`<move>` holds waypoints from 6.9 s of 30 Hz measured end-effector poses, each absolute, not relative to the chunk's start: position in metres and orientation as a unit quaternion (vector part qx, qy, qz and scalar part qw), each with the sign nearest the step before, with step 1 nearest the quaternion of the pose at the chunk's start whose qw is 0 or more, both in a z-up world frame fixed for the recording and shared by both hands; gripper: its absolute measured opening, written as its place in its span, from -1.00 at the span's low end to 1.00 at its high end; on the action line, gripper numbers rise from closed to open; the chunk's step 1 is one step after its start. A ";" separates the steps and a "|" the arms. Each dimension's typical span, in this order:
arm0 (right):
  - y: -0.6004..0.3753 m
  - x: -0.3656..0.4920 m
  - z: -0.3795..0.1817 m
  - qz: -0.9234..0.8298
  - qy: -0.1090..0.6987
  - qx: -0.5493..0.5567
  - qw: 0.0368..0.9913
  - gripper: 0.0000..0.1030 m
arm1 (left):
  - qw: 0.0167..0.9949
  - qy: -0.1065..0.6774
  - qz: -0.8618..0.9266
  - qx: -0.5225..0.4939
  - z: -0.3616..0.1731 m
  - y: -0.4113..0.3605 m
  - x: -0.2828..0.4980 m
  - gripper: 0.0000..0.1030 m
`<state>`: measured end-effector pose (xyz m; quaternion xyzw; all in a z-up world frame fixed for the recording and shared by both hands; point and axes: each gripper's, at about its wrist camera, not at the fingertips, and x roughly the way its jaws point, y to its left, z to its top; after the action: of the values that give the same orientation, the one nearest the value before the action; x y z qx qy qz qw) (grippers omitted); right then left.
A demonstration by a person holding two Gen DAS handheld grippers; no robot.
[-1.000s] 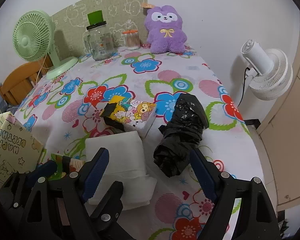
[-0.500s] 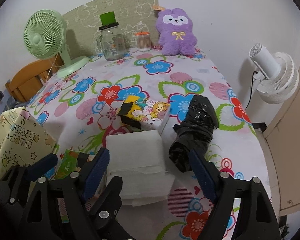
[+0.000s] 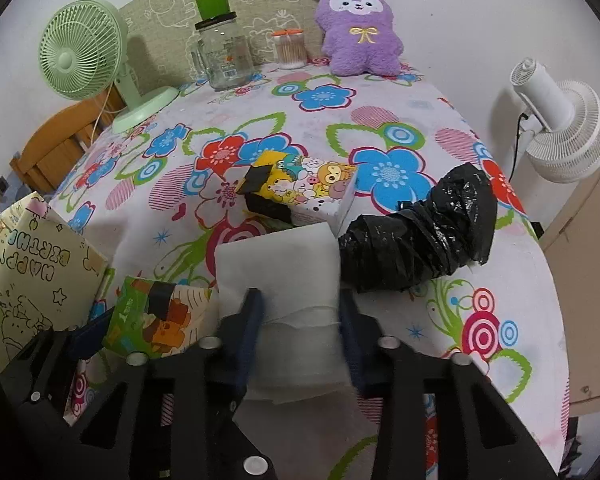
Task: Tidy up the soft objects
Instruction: 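Grasp the green printed tissue pack with the left tool while the right tool grasps the white folded towel, then carry the green tissue pack and white towel over the fabric box with both tools, then lower both items into the box and open both tools, then withdraw both tools from the box toward the black plastic bag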
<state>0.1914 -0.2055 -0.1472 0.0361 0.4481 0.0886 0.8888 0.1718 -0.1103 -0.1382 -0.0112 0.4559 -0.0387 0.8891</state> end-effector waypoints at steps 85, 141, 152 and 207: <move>-0.165 0.051 0.008 0.060 0.283 0.024 0.957 -0.74 | 0.953 0.290 -0.083 0.041 0.007 -0.069 0.060 0.32; 0.016 0.138 -0.063 0.213 0.391 -0.039 0.895 -0.72 | 0.916 0.401 0.031 -0.004 -0.069 0.093 0.121 0.43; 0.031 0.148 -0.072 0.229 0.399 -0.050 0.887 -0.50 | 0.910 0.412 0.042 -0.010 -0.078 0.103 0.125 0.68; -0.074 0.083 -0.002 0.155 0.298 -0.025 0.942 0.77 | 0.947 0.321 0.004 0.015 -0.009 0.014 0.074 0.96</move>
<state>0.0829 -0.0745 -0.0018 -0.0247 0.2978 0.1554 0.9416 0.0742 0.0137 -0.0093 0.0148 0.3209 0.0041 0.9470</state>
